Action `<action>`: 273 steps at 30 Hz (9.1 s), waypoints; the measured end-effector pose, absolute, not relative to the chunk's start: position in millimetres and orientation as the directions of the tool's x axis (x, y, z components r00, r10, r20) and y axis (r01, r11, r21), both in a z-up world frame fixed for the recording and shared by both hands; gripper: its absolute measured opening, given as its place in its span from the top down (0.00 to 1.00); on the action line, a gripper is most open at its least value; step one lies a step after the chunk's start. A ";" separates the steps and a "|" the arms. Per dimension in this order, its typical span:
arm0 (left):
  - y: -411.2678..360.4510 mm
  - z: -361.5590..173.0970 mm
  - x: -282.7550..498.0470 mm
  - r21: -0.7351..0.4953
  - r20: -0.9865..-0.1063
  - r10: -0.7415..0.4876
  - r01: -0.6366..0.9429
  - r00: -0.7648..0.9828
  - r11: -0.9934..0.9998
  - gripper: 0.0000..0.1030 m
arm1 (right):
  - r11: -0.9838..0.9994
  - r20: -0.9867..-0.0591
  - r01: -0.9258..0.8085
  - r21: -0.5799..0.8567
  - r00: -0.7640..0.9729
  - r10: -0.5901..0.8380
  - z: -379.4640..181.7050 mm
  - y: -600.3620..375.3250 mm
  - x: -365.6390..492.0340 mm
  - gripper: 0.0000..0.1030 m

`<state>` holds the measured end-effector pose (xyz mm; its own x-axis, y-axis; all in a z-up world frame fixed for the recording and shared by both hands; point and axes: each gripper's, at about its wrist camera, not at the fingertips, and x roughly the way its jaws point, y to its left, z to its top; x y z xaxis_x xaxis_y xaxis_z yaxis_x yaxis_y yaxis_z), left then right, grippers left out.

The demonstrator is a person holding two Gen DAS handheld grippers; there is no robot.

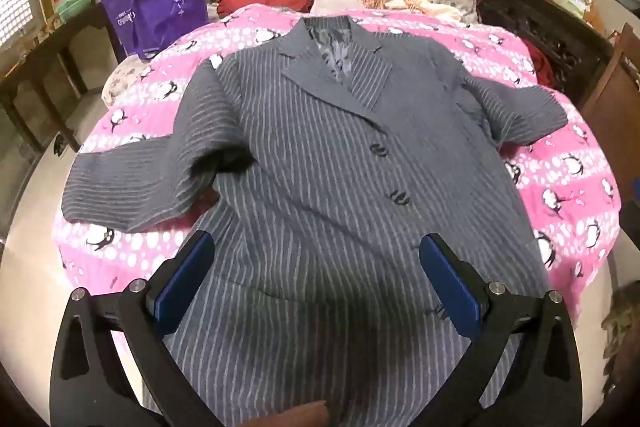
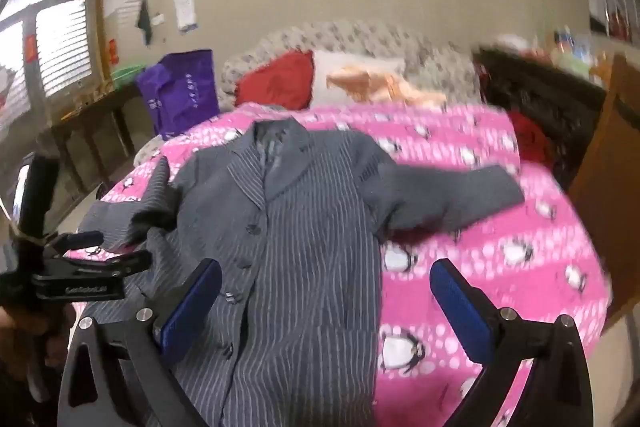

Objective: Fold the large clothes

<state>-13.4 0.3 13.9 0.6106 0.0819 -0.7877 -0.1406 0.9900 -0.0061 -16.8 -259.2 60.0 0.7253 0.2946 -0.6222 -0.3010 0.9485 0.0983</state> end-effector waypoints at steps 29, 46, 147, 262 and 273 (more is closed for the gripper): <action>15.1 -66.2 94.0 -0.015 -0.860 0.060 -0.142 0.506 0.990 0.00 | 0.941 -0.783 -0.329 0.077 0.565 0.262 -21.7 -197.1 100.6 0.00; 16.9 -100.8 101.5 -0.058 -0.846 0.076 -0.233 0.528 0.971 0.00 | 0.929 -0.800 -0.347 0.128 0.518 0.304 -100.7 -197.2 123.7 0.00; 344.8 -64.0 -10.3 -0.401 -0.756 0.115 -0.596 0.644 0.696 0.95 | 0.939 -0.768 -0.320 0.128 0.567 0.298 -101.0 -199.3 113.5 0.00; 116.8 -88.1 138.4 -0.068 -0.770 0.067 -0.185 0.635 0.980 0.46 | 0.931 -0.809 -0.306 0.198 0.485 0.331 -87.7 -212.8 208.0 0.79; 150.5 -96.5 218.7 -0.006 -0.828 0.173 -0.317 0.534 0.948 0.41 | 0.960 -0.820 -0.232 0.158 0.511 0.259 -88.7 -192.6 264.4 0.74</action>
